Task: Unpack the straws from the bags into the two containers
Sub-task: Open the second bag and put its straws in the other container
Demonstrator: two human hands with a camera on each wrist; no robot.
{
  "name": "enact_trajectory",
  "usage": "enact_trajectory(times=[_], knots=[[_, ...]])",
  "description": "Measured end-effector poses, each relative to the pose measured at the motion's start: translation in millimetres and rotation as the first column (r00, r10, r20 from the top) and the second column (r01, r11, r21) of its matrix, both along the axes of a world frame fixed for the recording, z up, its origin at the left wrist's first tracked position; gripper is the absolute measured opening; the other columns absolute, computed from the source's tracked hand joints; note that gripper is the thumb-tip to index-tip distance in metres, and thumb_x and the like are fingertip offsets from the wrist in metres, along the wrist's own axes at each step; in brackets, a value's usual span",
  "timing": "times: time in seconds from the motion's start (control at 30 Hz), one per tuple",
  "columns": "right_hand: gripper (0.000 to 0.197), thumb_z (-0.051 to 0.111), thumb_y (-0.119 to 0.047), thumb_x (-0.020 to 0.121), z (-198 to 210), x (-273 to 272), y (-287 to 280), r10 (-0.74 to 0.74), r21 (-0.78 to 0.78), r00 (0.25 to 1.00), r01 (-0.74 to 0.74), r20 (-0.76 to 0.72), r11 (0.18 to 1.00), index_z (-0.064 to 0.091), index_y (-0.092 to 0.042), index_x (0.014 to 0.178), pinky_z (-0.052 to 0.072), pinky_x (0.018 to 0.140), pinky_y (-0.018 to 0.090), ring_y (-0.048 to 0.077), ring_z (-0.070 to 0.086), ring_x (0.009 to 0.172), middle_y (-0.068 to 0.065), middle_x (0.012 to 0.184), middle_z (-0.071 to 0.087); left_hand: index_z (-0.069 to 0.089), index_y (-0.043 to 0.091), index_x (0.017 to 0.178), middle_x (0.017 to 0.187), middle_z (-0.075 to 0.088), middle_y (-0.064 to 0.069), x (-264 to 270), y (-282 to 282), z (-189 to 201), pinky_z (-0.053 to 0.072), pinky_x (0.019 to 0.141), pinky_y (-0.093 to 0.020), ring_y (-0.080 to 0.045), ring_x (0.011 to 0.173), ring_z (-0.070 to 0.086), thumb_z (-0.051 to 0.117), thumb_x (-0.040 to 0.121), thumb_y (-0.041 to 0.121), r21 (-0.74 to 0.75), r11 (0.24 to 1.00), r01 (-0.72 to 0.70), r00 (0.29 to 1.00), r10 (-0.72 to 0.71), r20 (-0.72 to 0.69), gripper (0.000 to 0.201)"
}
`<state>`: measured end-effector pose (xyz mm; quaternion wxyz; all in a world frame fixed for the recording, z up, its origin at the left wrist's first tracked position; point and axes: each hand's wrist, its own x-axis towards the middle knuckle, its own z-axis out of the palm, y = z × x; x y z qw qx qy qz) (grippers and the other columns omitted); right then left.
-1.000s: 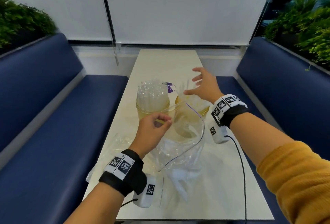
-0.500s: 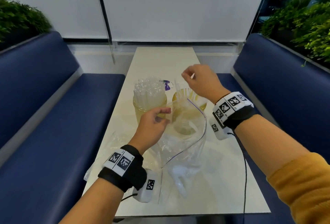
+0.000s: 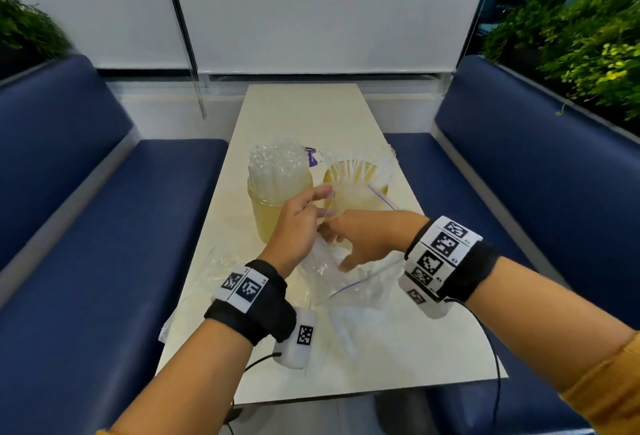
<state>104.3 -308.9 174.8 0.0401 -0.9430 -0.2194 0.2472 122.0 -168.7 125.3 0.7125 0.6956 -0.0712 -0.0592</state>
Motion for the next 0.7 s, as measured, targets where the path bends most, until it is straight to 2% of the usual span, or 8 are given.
enact_trajectory(times=[0.07, 0.17, 0.27, 0.33, 0.4, 0.5, 0.57, 0.7], knots=[[0.061, 0.075, -0.024, 0.088, -4, -1, 0, -0.014, 0.047, 1.0, 0.013, 0.003, 0.999, 0.046, -0.014, 0.142, 0.039, 0.094, 0.024, 0.023, 0.055, 0.122, 0.005, 0.137, 0.056, 0.07, 0.012, 0.118, 0.127, 0.067, 0.0, -1, 1, 1, 0.058, 0.065, -0.021, -0.028, 0.106, 0.07, 0.037, 0.094, -0.011, -0.054, 0.999, -0.009, 0.999, 0.006, -0.041, 0.047], [0.077, 0.078, -0.028, 0.085, -11, -3, 4, 0.032, 0.013, 0.999, -0.032, 0.017, 0.999, 0.038, -0.015, 0.149, 0.042, 0.102, 0.03, 0.026, 0.051, 0.127, 0.006, 0.143, 0.051, 0.069, 0.018, 0.117, 0.125, 0.07, -0.003, 0, 0, -1, 0.058, 0.082, -0.03, -0.025, 0.111, 0.07, 0.037, 0.094, -0.011, -0.104, 0.995, -0.01, 0.997, 0.002, -0.077, 0.049], [0.076, 0.074, -0.029, 0.089, -16, -2, 5, 0.029, 0.032, 1.0, -0.029, 0.007, 0.999, 0.034, -0.015, 0.152, 0.038, 0.11, 0.037, 0.026, 0.045, 0.134, 0.006, 0.15, 0.045, 0.069, 0.02, 0.117, 0.126, 0.07, -0.002, 0, 2, -3, 0.059, 0.086, -0.035, -0.022, 0.111, 0.071, 0.037, 0.095, -0.009, -0.091, 0.996, -0.012, 0.997, 0.004, -0.083, 0.049], [0.065, 0.07, -0.032, 0.091, -15, -1, 1, -0.003, 0.085, 1.0, 0.005, -0.016, 0.996, 0.041, -0.016, 0.147, 0.044, 0.101, 0.036, 0.026, 0.053, 0.121, 0.003, 0.137, 0.053, 0.07, 0.021, 0.118, 0.126, 0.07, 0.0, 0, 4, -3, 0.059, 0.08, -0.032, -0.02, 0.111, 0.071, 0.036, 0.097, -0.005, -0.077, 0.997, 0.0, 0.997, -0.005, -0.073, 0.047], [0.056, 0.067, -0.032, 0.094, -13, 0, -5, -0.027, 0.148, 0.999, 0.033, -0.037, 0.988, 0.043, -0.017, 0.143, 0.04, 0.088, 0.029, 0.016, 0.051, 0.106, -0.007, 0.122, 0.051, 0.07, 0.021, 0.116, 0.127, 0.069, 0.0, -3, 6, -3, 0.056, 0.071, -0.023, -0.022, 0.112, 0.07, 0.036, 0.1, 0.0, -0.083, 0.997, -0.001, 0.998, -0.004, -0.068, 0.043], [0.06, 0.064, -0.031, 0.096, -11, 0, -9, -0.054, 0.212, 0.998, 0.061, -0.036, 0.975, 0.037, -0.02, 0.148, 0.035, 0.088, 0.024, 0.007, 0.047, 0.095, -0.011, 0.12, 0.046, 0.07, 0.017, 0.118, 0.123, 0.071, 0.002, -8, 7, 1, 0.054, 0.073, -0.022, -0.019, 0.108, 0.069, 0.039, 0.106, 0.013, -0.065, 0.998, -0.002, 0.999, -0.001, -0.036, 0.034], [0.054, 0.061, -0.034, 0.098, -9, 3, -11, -0.1, 0.216, 0.995, 0.099, -0.007, 0.971, 0.041, -0.016, 0.144, 0.038, 0.085, 0.027, 0.012, 0.05, 0.09, -0.003, 0.118, 0.053, 0.07, 0.016, 0.12, 0.114, 0.073, 0.007, -12, 9, 1, 0.055, 0.076, -0.021, -0.012, 0.102, 0.068, 0.045, 0.106, 0.028, -0.042, 0.999, 0.012, 0.999, -0.013, -0.036, 0.031], [0.039, 0.056, -0.03, 0.1, -3, 7, -13, -0.201, 0.318, 0.976, 0.165, 0.085, 0.934, 0.049, -0.021, 0.138, 0.05, 0.094, 0.037, 0.023, 0.06, 0.108, 0.002, 0.126, 0.061, 0.067, 0.023, 0.126, 0.123, 0.071, 0.005, -12, 15, -6, 0.055, 0.096, -0.031, -0.011, 0.114, 0.066, 0.069, 0.084, 0.054, 0.001, 0.992, 0.13, 0.99, -0.129, 0.048, 0.053]])
